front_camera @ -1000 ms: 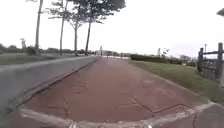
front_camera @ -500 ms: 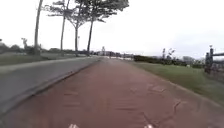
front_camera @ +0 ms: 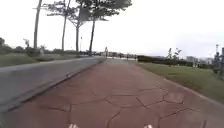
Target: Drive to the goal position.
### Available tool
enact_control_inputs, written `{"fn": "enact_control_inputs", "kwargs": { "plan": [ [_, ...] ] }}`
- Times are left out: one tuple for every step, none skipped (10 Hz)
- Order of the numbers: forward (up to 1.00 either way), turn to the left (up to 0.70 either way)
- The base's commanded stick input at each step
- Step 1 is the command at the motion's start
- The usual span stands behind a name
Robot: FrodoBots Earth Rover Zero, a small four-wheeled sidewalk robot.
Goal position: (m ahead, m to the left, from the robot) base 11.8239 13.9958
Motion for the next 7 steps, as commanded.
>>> {"fn": "enact_control_inputs", "kwargs": {
  "plan": [
    [1.00,0.00],
    [1.00,0.00],
    [1.00,0.00],
    [1.00,-0.05],
    [1.00,-0.39],
    [1.00,-0.40],
    [1.00,0.00]
  ]
}}
